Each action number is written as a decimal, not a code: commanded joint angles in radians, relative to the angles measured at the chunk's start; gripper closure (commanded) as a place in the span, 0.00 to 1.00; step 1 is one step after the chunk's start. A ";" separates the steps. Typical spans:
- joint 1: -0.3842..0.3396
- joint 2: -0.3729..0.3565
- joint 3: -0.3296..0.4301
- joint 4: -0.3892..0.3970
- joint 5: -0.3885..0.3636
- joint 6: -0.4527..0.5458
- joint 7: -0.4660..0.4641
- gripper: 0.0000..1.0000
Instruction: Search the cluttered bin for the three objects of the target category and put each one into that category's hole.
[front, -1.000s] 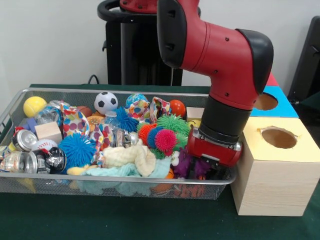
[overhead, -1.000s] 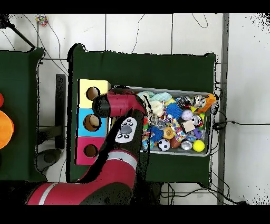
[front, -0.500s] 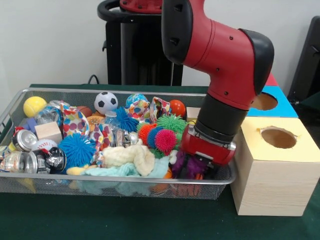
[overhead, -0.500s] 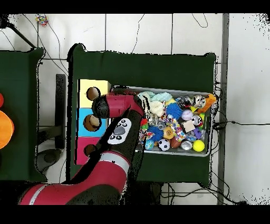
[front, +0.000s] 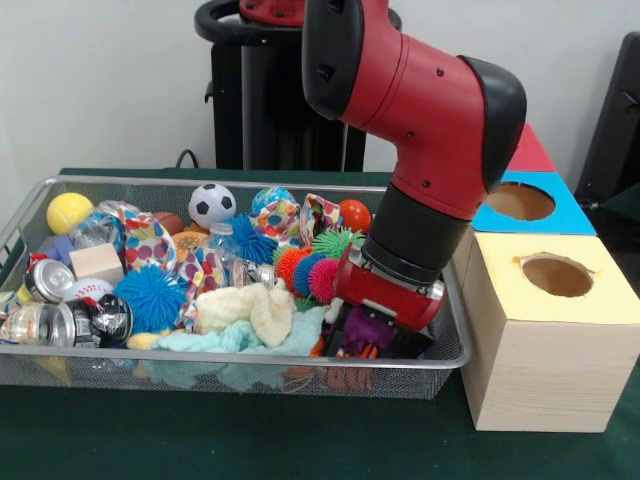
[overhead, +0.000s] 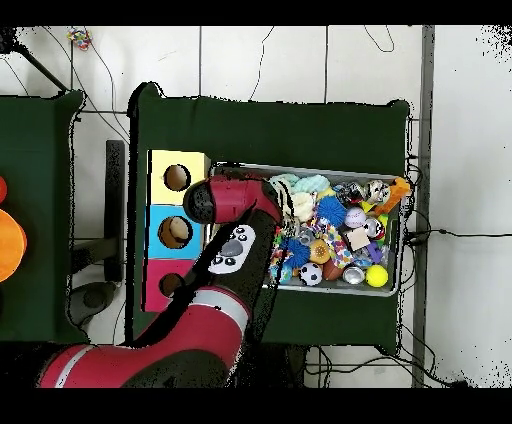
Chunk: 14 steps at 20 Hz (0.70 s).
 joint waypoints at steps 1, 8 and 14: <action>-0.067 0.056 0.091 0.021 0.044 0.056 0.160 0.00; -0.100 0.053 0.155 0.024 0.053 0.049 0.122 0.00; -0.130 0.044 0.218 0.036 0.060 0.060 0.101 0.00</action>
